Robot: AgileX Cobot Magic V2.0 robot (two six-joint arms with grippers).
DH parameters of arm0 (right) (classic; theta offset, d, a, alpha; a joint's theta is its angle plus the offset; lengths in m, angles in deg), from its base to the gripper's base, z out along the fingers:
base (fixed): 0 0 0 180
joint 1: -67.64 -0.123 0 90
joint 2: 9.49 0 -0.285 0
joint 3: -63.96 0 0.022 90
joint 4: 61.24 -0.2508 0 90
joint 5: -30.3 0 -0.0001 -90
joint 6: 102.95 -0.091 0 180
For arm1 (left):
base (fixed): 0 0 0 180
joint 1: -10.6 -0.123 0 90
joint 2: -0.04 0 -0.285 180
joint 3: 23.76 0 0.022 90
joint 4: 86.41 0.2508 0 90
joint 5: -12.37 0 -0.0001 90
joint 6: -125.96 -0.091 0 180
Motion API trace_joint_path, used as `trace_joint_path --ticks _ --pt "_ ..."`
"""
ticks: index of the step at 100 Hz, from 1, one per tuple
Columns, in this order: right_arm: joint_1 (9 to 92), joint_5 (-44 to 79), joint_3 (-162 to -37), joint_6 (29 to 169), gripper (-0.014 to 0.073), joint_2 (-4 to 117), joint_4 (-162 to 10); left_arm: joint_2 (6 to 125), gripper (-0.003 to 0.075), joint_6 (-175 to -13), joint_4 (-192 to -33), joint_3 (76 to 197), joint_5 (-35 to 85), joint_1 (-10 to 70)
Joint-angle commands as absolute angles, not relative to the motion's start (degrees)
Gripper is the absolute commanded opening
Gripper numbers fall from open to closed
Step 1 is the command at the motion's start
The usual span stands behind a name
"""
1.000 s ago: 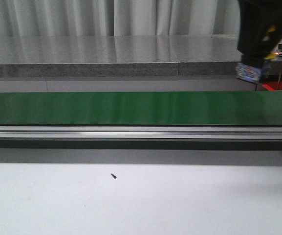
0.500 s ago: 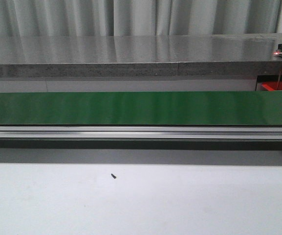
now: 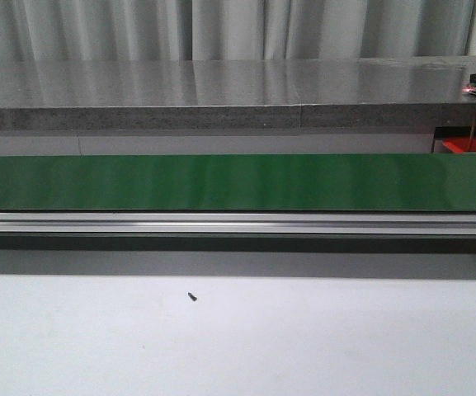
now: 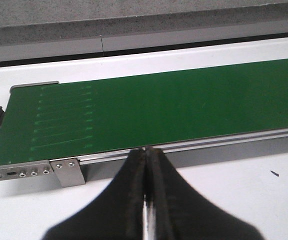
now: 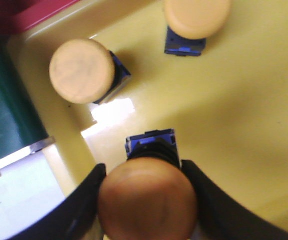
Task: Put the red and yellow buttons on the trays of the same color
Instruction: 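Carry the yellow button to the yellow tray and release it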
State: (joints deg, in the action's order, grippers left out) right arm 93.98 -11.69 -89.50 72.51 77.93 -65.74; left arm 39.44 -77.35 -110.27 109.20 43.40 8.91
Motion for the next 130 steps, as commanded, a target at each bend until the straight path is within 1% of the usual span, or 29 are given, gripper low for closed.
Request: trace_joint_path --ticks 1,32,51,56,58,68,71,77,103,120,130 --pt "95.6 -7.2 -90.0 71.3 0.0129 76.0 -65.2 39.5 -0.002 -77.5 -111.7 110.8 39.9 9.5" --pt "98.9 -6.4 -89.7 68.8 0.0129 80.8 -65.2 39.5 -0.002 -77.5 -111.7 110.8 39.9 9.5" --pt "98.9 -6.6 -89.7 68.3 0.0135 84.4 -65.0 39.5 -0.002 -77.5 -111.7 110.8 39.9 9.5" --pt "98.9 -6.4 -89.7 68.3 0.0172 84.6 -64.9 39.5 -0.002 -77.5 -111.7 110.8 39.9 9.5" --pt "98.9 -6.4 -89.7 68.3 0.0202 84.7 -64.9 39.5 -0.002 -77.5 -111.7 110.8 39.9 9.5" --pt "98.9 -6.2 -89.7 68.3 0.0399 84.7 -64.9 39.5 -0.002 -77.5 -111.7 110.8 39.9 9.5" --pt "98.9 -6.0 -89.7 68.3 0.0441 84.7 -64.9 39.5 -0.002 -77.5 -111.7 110.8 39.9 9.5" --pt "98.9 -5.7 -89.7 68.3 0.0491 84.7 -64.9 39.5 -0.002 -77.5 -111.7 110.8 39.9 9.5" --pt "98.9 -6.8 -89.7 68.3 0.0483 82.1 -64.9 39.5 -0.002 -77.5 -111.7 110.8 39.9 9.5" --pt "98.7 -7.5 -89.7 68.3 0.0483 76.6 -64.9 39.5 -0.002 -77.5 -111.7 110.8 39.9 9.5" --pt "97.0 -8.2 -89.7 68.3 0.0483 72.8 -64.8 39.5 -0.002 -77.5 -111.7 110.8 39.9 9.5"
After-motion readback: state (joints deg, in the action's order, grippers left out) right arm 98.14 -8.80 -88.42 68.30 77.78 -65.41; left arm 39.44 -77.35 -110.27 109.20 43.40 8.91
